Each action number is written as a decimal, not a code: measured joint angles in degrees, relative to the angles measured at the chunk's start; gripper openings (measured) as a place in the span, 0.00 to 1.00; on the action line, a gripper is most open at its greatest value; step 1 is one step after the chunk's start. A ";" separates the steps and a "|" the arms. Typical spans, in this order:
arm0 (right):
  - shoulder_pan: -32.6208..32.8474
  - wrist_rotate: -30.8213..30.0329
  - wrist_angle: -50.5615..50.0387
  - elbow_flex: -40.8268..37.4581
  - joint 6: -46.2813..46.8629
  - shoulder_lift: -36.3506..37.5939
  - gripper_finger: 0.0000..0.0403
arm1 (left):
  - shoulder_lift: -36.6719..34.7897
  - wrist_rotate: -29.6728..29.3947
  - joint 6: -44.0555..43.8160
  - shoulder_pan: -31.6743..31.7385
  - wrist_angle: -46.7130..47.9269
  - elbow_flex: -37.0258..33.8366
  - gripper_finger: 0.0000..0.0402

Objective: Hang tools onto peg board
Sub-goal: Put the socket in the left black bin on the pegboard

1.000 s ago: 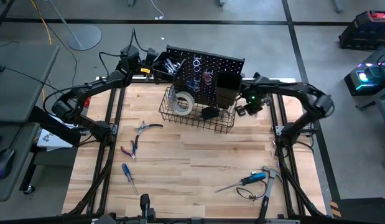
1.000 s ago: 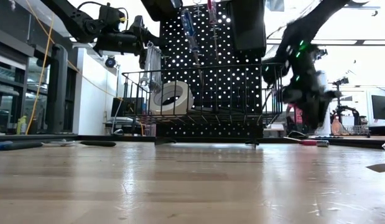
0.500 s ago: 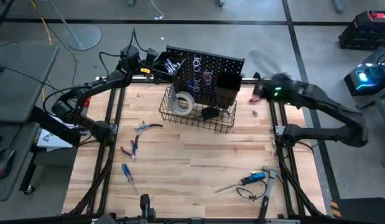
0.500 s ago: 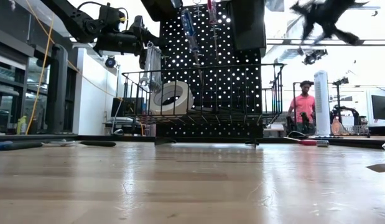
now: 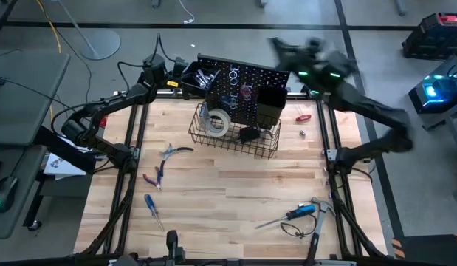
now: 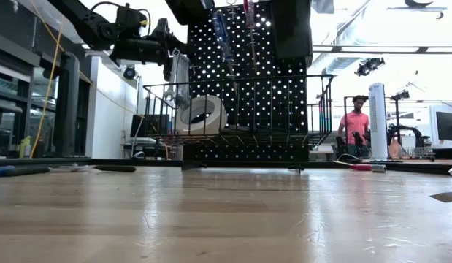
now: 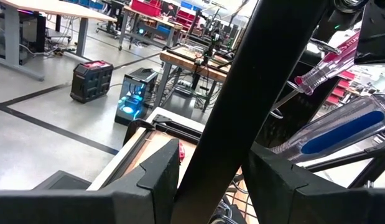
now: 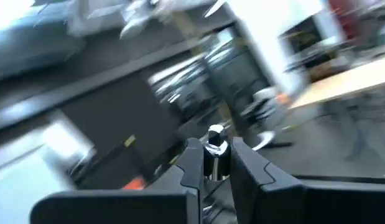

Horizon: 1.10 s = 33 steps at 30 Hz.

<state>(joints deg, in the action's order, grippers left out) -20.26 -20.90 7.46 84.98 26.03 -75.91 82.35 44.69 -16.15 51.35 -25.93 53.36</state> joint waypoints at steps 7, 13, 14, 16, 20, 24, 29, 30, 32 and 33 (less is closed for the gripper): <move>3.52 13.51 -2.24 27.50 -5.37 -22.21 0.08 | 0.00 -0.09 1.34 -0.04 0.99 -0.02 0.39; 3.89 15.38 -17.23 48.12 -7.68 -34.98 0.08 | 0.00 -0.17 1.36 -0.04 1.28 0.00 0.39; 3.88 15.64 -18.83 50.06 -7.33 -36.59 0.08 | 0.00 -0.13 1.35 -0.04 1.28 -0.01 0.39; 3.92 17.02 -16.48 48.17 -6.77 -37.27 0.08 | 0.02 -0.17 1.34 -0.04 1.29 0.00 0.39; 3.92 17.52 -21.39 46.20 -4.32 -37.23 0.11 | 0.04 -0.07 1.28 -0.02 1.31 0.00 0.39; 4.38 17.50 -25.41 46.20 -1.95 -37.17 0.27 | 0.04 -0.13 1.28 -0.04 1.31 -0.01 0.39; 6.07 17.50 -26.73 46.20 -1.87 -37.12 0.45 | 0.04 -0.13 1.30 -0.04 1.31 0.00 0.39; 6.35 17.51 -27.64 46.57 -1.91 -37.12 0.47 | 0.04 -0.11 1.30 -0.04 1.31 0.00 0.39; 6.75 17.50 -30.45 48.12 -3.20 -37.12 0.50 | 0.04 -0.11 1.32 -0.03 1.31 0.00 0.39; 6.86 17.46 -32.41 49.42 -4.42 -37.12 0.51 | 0.04 -0.13 1.32 -0.02 1.31 0.00 0.39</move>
<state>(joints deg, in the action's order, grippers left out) -13.40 -3.44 -24.95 134.39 21.62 -113.03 82.39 44.56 -14.83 51.33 -24.62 53.36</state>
